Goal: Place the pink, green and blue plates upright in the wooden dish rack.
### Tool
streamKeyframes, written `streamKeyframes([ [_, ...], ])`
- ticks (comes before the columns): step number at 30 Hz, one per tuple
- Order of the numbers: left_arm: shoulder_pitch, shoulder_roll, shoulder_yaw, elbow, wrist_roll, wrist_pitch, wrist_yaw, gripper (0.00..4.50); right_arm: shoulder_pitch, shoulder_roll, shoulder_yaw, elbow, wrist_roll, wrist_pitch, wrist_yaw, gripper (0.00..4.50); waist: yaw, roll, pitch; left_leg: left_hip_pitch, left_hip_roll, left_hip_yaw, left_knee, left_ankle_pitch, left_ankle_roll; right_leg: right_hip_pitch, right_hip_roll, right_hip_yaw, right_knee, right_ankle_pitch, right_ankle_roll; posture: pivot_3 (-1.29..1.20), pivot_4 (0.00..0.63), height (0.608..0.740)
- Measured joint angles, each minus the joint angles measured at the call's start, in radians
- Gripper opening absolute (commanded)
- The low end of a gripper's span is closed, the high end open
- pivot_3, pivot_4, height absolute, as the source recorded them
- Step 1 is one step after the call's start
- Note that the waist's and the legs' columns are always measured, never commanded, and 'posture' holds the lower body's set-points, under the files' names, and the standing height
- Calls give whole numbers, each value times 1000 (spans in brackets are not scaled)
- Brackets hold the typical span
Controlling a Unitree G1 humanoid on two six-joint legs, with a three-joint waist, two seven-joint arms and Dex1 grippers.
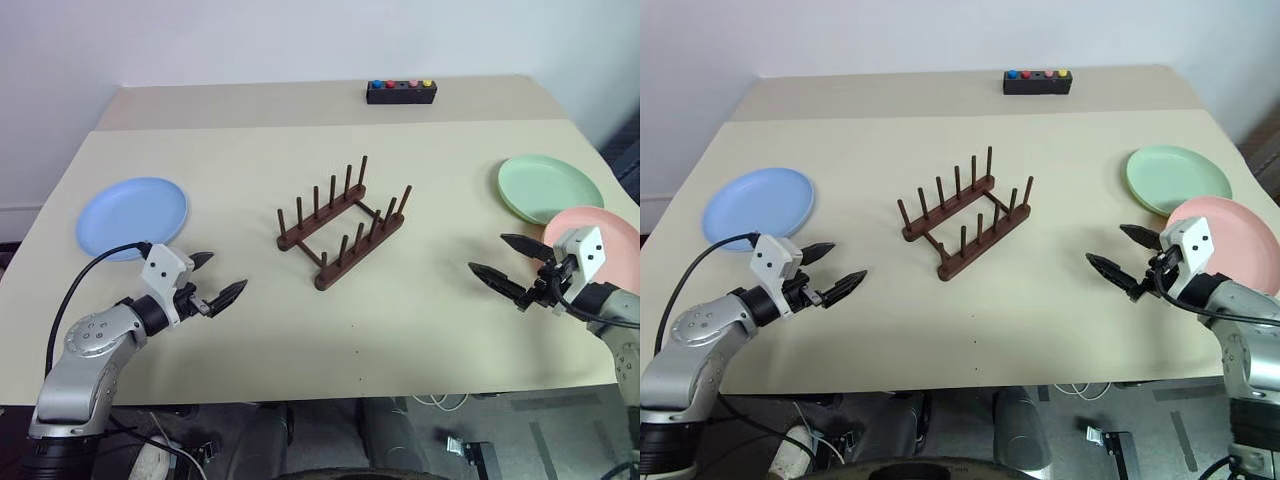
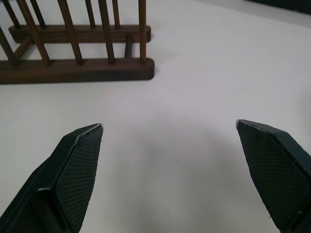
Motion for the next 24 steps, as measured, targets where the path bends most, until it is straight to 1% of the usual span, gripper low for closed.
streamKeyframes([
  [8, 21, 0, 8, -6, -6, 0, -4, 4500, -18, 0, 5, 26, -7, -4, 12, 4485, 3, 0, 0, 0, 0, 0, 1, 0, 0, 0, 0, 0, 0, 0, 0, 0, 150, 740],
  [16, 30, 25, 5, -9, -7, 0, -31, 4500, 26, 12, 6, -14, -7, -8, -1, 4485, 2, 0, 0, 0, 0, 0, 0, 0, 0, 0, 0, 0, 0, 0, 0, 0, 150, 740],
  [19, 29, 39, -35, -20, -9, 18, -60, 4500, 50, 40, 15, -67, -6, -6, -21, 4485, 2, 0, 0, 0, 0, 0, 0, 0, 0, 0, 0, 0, 0, 0, 0, 0, 150, 740],
  [24, -14, 43, -196, -51, -1, 63, -117, 4500, 120, 74, 42, -188, 3, 26, -63, 4485, 9, 0, 0, 0, 0, 0, 1, 0, 0, 0, 0, 0, 0, 0, 0, 0, 150, 740],
])
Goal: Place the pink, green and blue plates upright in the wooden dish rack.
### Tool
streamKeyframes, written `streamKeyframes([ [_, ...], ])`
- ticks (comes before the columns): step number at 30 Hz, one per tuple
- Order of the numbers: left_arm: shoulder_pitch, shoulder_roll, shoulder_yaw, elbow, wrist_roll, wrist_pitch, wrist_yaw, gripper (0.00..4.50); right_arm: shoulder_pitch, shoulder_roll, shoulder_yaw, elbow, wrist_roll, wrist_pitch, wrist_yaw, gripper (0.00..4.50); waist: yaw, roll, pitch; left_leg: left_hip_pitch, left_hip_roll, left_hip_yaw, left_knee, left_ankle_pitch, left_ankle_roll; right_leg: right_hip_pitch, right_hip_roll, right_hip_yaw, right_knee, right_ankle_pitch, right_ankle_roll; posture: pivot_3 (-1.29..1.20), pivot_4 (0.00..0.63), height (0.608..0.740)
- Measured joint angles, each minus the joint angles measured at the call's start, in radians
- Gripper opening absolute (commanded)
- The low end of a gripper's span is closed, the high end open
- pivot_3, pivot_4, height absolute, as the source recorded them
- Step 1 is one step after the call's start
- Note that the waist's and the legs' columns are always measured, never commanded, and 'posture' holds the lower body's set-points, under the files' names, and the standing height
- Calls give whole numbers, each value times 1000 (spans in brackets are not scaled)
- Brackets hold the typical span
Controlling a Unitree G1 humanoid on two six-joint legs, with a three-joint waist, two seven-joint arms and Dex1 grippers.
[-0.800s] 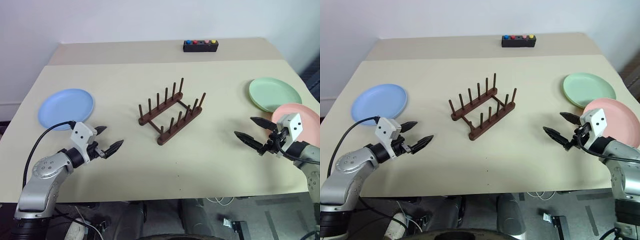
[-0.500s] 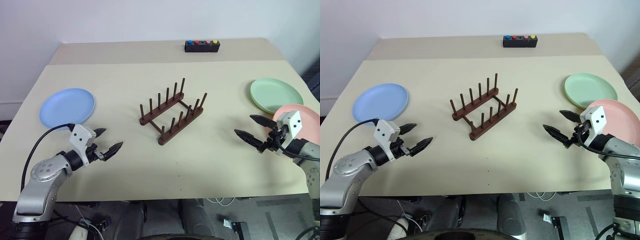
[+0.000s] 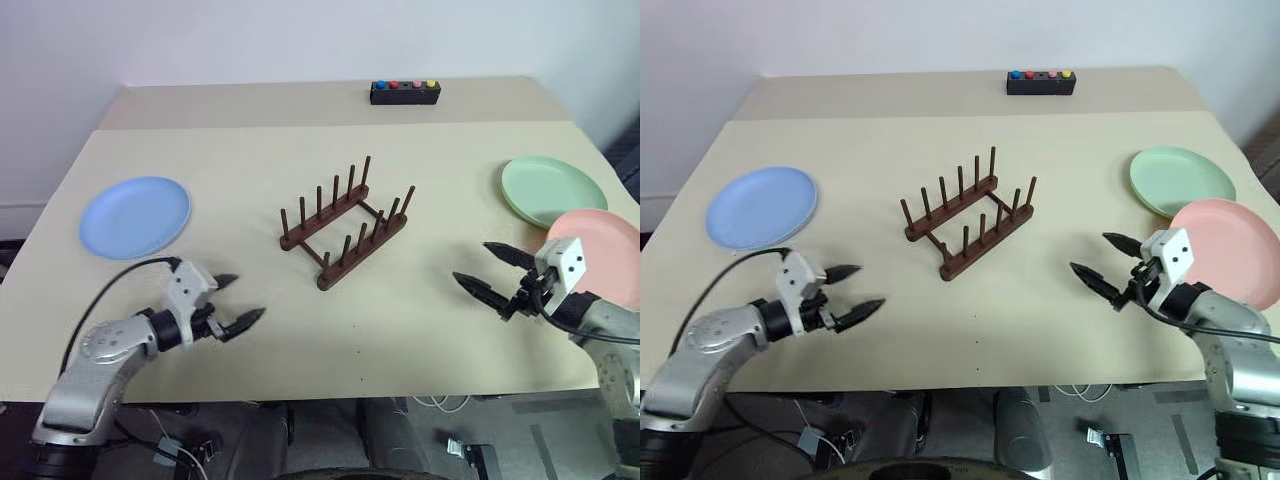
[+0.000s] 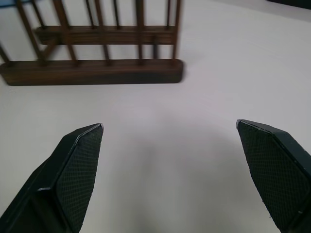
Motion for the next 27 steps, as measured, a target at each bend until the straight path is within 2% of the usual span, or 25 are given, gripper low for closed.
streamKeyframes([
  [6, -125, -75, -192, 38, 130, -47, 28, 4500, 83, 18, 0, -185, 25, 57, -65, 4485, 15, 0, 0, 0, 0, 0, 0, 0, 0, 0, 0, 0, 0, 0, 0, 0, 150, 740],
  [11, -180, -241, -269, 105, 205, -44, 149, 4500, 149, 40, 1, -299, 50, 94, -112, 4485, 21, -1, 0, 0, 0, 0, 1, 0, 0, 1, 0, 0, 0, 2, 3, 0, 150, 740],
  [18, -221, -304, -291, 174, 272, -83, 220, 4500, 177, 61, 8, -337, 56, 114, -154, 4485, 20, 0, -1, 1, 0, 0, 1, 0, 0, 2, 0, 0, 0, 2, 3, 0, 150, 740],
  [21, -243, -327, -292, 206, 273, -92, 222, 3619, 162, 72, 31, -339, 56, 116, -165, 4500, 21, 1, -1, 1, 0, 0, 2, 0, 0, 2, 0, 0, 0, 1, 2, 0, 150, 740],
  [26, -251, -340, -290, 228, 275, -110, 220, 1077, 163, 73, 40, -355, 55, 118, -167, 4500, 21, 1, -1, 1, 0, 0, 1, 0, 0, 2, 0, 0, 0, 2, 3, 0, 150, 740],
  [27, -251, -342, -289, 230, 275, -114, 220, 704, 165, 73, 41, -355, 54, 118, -167, 4500, 22, 1, -1, 1, 0, 0, 1, 0, 0, 2, 0, 0, 0, 2, 3, 0, 150, 740],
])
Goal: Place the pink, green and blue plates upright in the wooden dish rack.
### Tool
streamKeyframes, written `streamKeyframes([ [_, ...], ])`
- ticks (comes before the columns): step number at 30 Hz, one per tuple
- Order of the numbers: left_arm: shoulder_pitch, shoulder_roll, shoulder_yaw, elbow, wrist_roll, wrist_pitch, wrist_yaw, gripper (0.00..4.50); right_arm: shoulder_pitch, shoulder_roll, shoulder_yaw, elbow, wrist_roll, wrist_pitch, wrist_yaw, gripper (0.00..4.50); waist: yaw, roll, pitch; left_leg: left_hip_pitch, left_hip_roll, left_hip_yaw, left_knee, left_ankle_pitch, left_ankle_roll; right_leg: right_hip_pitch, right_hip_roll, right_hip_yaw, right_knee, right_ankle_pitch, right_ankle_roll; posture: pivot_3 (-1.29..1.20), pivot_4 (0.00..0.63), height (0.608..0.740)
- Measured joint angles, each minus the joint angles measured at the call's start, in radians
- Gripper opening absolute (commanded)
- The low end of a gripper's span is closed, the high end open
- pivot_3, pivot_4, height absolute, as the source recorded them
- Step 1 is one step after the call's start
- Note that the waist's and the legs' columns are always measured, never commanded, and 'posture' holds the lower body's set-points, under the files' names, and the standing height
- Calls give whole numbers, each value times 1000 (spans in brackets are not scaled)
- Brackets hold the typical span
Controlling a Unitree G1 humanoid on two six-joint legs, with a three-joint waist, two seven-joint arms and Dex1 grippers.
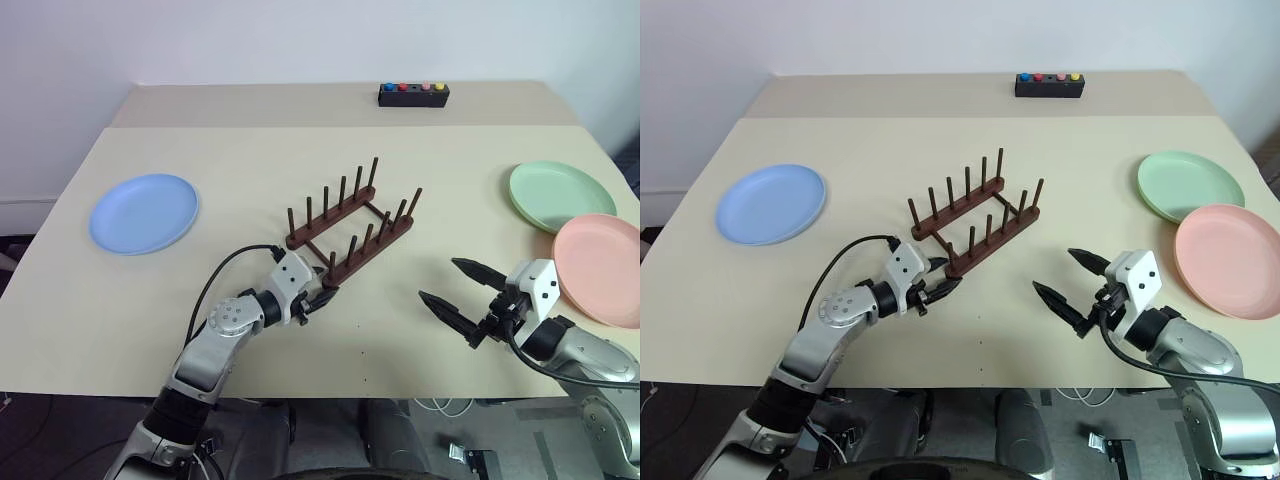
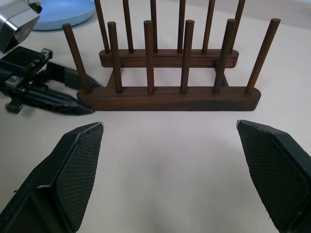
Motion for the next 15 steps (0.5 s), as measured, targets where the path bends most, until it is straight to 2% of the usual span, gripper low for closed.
streamKeyframes([
  [8, -45, 17, -9, 58, 4, -44, -62, 698, 16, -4, 5, -3, -7, 5, 5, 4500, 1, 0, 0, 0, 0, 0, 1, 0, 0, 0, 0, 0, 0, 0, 0, 0, 150, 740],
  [12, -130, 69, -39, 131, -31, -90, -259, 698, 60, -52, 24, -10, -23, 9, 44, 4500, 2, 0, 0, 0, 0, 0, 0, 0, 0, 0, 0, -1, 0, 0, 0, 0, 150, 740],
  [15, -200, 71, -54, 209, -57, -120, -388, 698, 76, -57, 24, -6, -26, 8, 59, 4500, -2, 0, 0, 0, 0, 0, 0, 0, 0, 0, 0, 0, 0, 0, 0, 0, 150, 740],
])
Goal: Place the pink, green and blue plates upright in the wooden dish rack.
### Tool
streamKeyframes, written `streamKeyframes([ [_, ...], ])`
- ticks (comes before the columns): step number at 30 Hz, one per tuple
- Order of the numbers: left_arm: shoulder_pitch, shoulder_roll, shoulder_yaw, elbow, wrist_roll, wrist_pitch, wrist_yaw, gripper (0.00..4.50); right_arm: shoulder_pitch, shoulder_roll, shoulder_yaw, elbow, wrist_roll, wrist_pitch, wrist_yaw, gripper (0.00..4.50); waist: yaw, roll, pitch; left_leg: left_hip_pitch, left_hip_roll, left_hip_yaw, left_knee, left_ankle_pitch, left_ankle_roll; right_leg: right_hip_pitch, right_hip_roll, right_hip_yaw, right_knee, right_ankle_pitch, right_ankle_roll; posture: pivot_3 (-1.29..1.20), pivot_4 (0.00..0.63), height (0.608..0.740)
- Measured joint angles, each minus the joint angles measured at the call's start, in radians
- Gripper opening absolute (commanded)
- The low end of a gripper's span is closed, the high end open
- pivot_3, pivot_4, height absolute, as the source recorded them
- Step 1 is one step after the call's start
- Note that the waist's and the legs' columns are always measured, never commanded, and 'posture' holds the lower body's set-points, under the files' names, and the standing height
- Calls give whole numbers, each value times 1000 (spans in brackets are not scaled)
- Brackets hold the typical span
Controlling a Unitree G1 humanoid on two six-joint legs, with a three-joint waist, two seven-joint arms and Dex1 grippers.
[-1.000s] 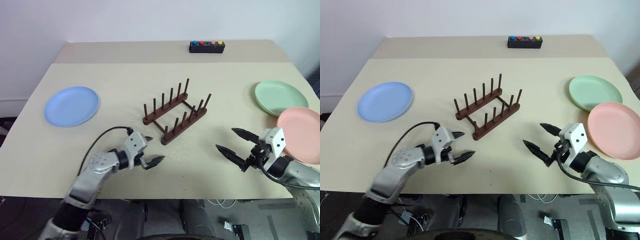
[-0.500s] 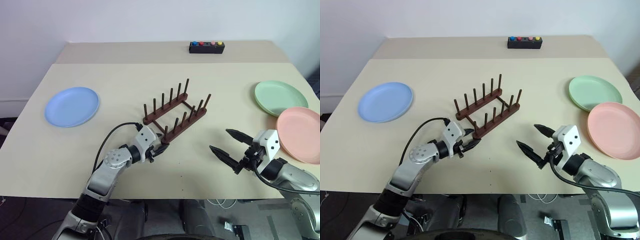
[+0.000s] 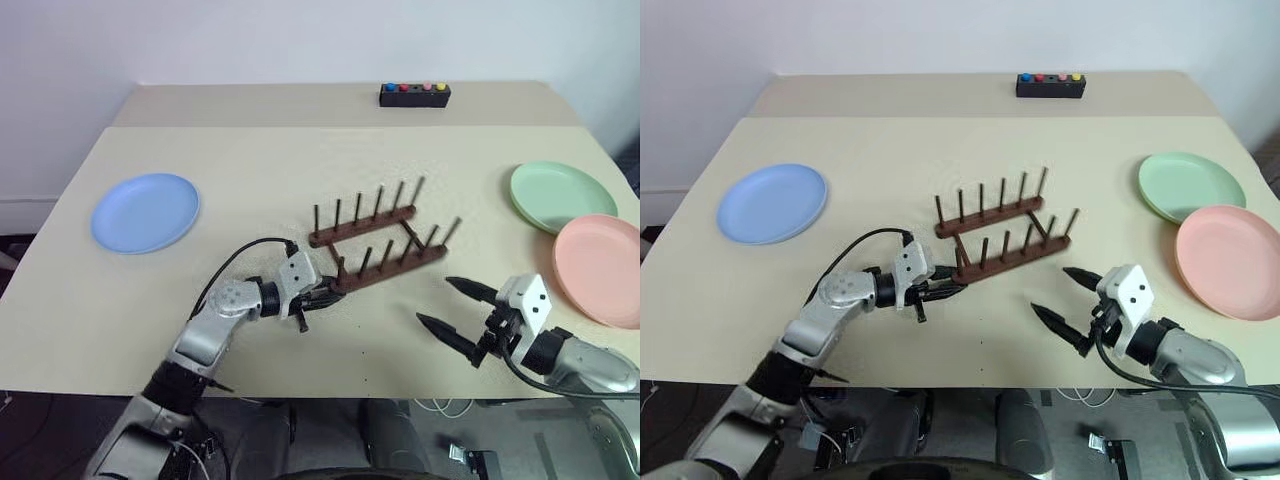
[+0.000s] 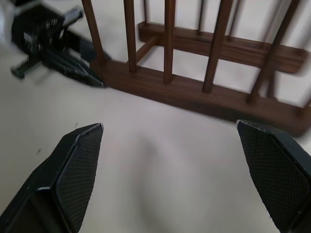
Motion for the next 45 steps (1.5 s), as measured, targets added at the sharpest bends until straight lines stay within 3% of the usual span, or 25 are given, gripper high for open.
streamKeyframes([
  [3, -95, -18, -24, 121, -2, -56, -104, 698, 5, -2, -13, 2, -1, -4, 0, 4500, 1, 0, 0, 0, 0, 0, 0, 0, 0, 0, 0, 0, 0, 0, 0, 0, 150, 740],
  [8, -195, -77, -33, 305, 37, -161, -134, 698, 41, 3, -25, -5, -5, -6, -15, 4500, 0, -1, 0, -1, 0, 0, 0, 0, 0, -1, 0, 0, 0, 0, 1, 0, 150, 740],
  [17, -230, -87, -26, 421, 61, -272, -162, 698, 88, 15, -45, -54, -7, -5, -46, 4500, -2, -1, 0, 0, 0, 0, 0, 0, 0, 0, 0, 0, 0, 0, 1, 0, 150, 740],
  [24, -230, -85, -6, 426, 59, -257, -158, 4168, 58, 12, -44, -54, -10, 1, -56, 4500, -1, -1, 0, 0, 0, 0, 0, 0, 0, 0, 0, 0, 0, 0, 1, 0, 150, 740],
  [25, -226, -82, -1, 420, 59, -251, -153, 4427, 48, 11, -45, -52, -13, 1, -58, 4500, -2, -1, 0, 0, 0, 0, 0, 0, 0, -1, 0, 0, 0, 0, 1, 0, 150, 740],
  [27, -214, -79, 8, 404, 60, -244, -148, 4500, 37, 8, -45, -45, -21, 1, -59, 3955, -2, -1, 0, 0, 0, -1, 0, 0, 0, -1, 0, 0, 1, 0, 1, 0, 150, 740],
  [30, -164, -57, 31, 337, 45, -206, -133, 3490, 31, 0, -45, -10, -57, 1, -70, 2655, -2, -1, 0, 0, 0, -1, 0, 0, 0, -1, 0, 0, 1, 0, 1, 0, 150, 740],
  [35, -46, 12, 55, 168, 14, -135, -142, 934, 57, -12, -66, 38, -105, -8, -72, 15, -2, 0, 0, 0, 0, -1, -1, 0, 0, -1, 0, 0, 1, 0, 1, 0, 150, 740],
  [37, -5, 27, 54, 104, 4, -101, -150, 23, 69, -17, -75, 46, -111, -11, -64, 0, -1, 0, 0, 0, 0, -1, 0, 0, 0, 0, 0, 0, 1, 0, 1, 0, 150, 740],
  [45, 58, 21, -9, -36, 32, -42, -112, 23, 34, -43, -79, 161, -230, -45, -95, 0, 0, 0, 0, 1, 0, 0, 0, 0, 0, 0, 0, 0, 1, 0, 1, 0, 150, 740],
])
